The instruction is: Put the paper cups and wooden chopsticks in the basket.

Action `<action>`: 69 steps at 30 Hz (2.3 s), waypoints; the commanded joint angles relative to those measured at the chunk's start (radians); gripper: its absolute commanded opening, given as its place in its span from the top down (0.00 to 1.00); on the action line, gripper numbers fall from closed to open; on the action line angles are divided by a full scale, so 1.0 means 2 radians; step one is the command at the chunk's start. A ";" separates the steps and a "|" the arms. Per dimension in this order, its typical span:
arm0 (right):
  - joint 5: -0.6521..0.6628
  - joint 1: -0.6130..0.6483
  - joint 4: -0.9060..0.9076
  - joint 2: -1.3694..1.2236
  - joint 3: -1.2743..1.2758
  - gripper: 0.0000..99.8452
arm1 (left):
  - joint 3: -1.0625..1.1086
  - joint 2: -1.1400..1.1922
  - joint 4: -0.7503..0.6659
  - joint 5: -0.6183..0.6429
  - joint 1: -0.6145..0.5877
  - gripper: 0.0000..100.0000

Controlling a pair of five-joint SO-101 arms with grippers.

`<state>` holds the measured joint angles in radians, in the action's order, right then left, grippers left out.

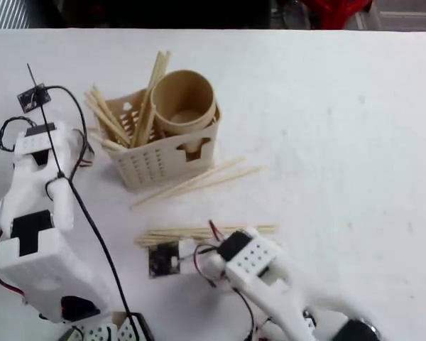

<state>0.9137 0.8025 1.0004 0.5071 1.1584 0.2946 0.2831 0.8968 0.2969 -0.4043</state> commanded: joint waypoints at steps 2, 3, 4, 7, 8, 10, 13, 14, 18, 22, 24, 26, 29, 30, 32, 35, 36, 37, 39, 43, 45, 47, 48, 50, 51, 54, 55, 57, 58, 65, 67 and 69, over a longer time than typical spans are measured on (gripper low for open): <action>0.002 -0.061 -0.036 -0.096 -0.068 0.80 | -0.002 -0.003 -0.006 0.003 0.007 0.90; 0.002 -0.072 -0.042 -0.117 -0.083 0.80 | -0.002 -0.003 -0.006 0.003 0.007 0.90; 0.002 -0.083 -0.043 -0.134 -0.098 0.80 | -0.002 -0.003 -0.006 0.003 0.007 0.90; 0.002 -0.105 -0.043 -0.173 -0.137 0.80 | -0.002 -0.003 -0.006 0.003 0.007 0.90; 0.002 -0.111 -0.043 -0.179 -0.144 0.80 | -0.002 -0.003 -0.006 0.003 0.007 0.90; 0.002 -0.121 -0.046 -0.181 -0.150 0.80 | -0.002 -0.003 -0.007 0.003 0.007 0.90; -0.004 -0.134 -0.046 -0.171 -0.161 0.80 | -0.002 -0.003 -0.007 0.003 0.007 0.90; -0.018 -0.138 -0.046 -0.167 -0.168 0.80 | -0.002 -0.003 -0.008 0.003 0.007 0.90; -0.051 -0.145 -0.043 -0.139 -0.183 0.80 | -0.002 -0.003 -0.007 0.003 0.007 0.90; -0.051 -0.125 -0.020 -0.107 -0.160 0.80 | -0.002 -0.003 -0.008 0.003 0.007 0.90; -0.051 -0.112 -0.003 -0.090 -0.153 0.80 | -0.002 -0.003 -0.008 0.003 0.007 0.90; -0.051 -0.101 0.010 -0.075 -0.151 0.80 | -0.002 -0.003 -0.008 0.003 0.007 0.90; -0.051 -0.096 0.033 -0.048 -0.158 0.80 | -0.002 -0.003 -0.008 0.003 0.007 0.90; -0.051 -0.096 0.034 -0.039 -0.166 0.80 | -0.002 -0.003 -0.008 0.003 0.007 0.90; -0.051 -0.099 0.034 -0.027 -0.182 0.80 | -0.002 -0.003 -0.008 0.003 0.007 0.90; -0.041 -0.099 0.032 -0.039 -0.209 0.80 | -0.002 -0.003 -0.007 0.003 0.007 0.90; -0.028 -0.099 0.032 -0.051 -0.219 0.80 | -0.002 -0.003 -0.007 0.003 0.007 0.90; -0.020 -0.099 0.031 -0.066 -0.228 0.79 | -0.002 -0.003 -0.006 0.003 0.007 0.90; -0.015 -0.099 0.017 -0.100 -0.243 0.76 | -0.002 -0.003 -0.006 0.003 0.007 0.90; -0.015 -0.099 -0.040 -0.166 -0.247 0.74 | -0.002 -0.003 -0.006 0.003 0.007 0.90; -0.015 -0.102 -0.068 -0.191 -0.246 0.75 | -0.002 -0.003 -0.006 0.003 0.007 0.90; -0.015 -0.110 -0.087 -0.211 -0.246 0.77 | -0.002 -0.003 -0.008 0.003 0.007 0.90; -0.015 -0.114 -0.091 -0.219 -0.246 0.78 | -0.002 -0.003 -0.008 0.003 0.007 0.90; -0.015 -0.122 -0.093 -0.231 -0.246 0.81 | -0.002 -0.003 -0.008 0.003 0.007 0.90; -0.015 -0.123 -0.093 -0.235 -0.246 0.83 | -0.002 -0.003 -0.009 0.003 0.007 0.90; -0.015 -0.122 -0.092 -0.245 -0.245 0.85 | -0.002 -0.003 -0.009 0.003 0.007 0.90; -0.015 -0.122 -0.092 -0.247 -0.243 0.86 | -0.002 -0.003 -0.009 0.003 0.007 0.90; -0.015 -0.122 -0.092 -0.246 -0.241 0.86 | -0.002 -0.003 -0.009 0.003 0.007 0.90; -0.015 -0.122 -0.092 -0.246 -0.241 0.87 | -0.002 -0.003 -0.009 0.003 0.007 0.90; -0.015 -0.123 -0.064 -0.237 -0.243 0.91 | -0.002 -0.003 -0.009 0.003 0.007 0.90; -0.016 -0.124 -0.052 -0.220 -0.242 0.92 | -0.002 -0.003 -0.009 0.003 0.007 0.90; -0.022 -0.123 -0.030 -0.195 -0.242 0.93 | -0.002 -0.003 -0.009 0.003 0.007 0.90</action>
<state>0.8769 0.5662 0.8945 0.0361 0.6859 0.2946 0.2831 0.8968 0.2969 -0.4043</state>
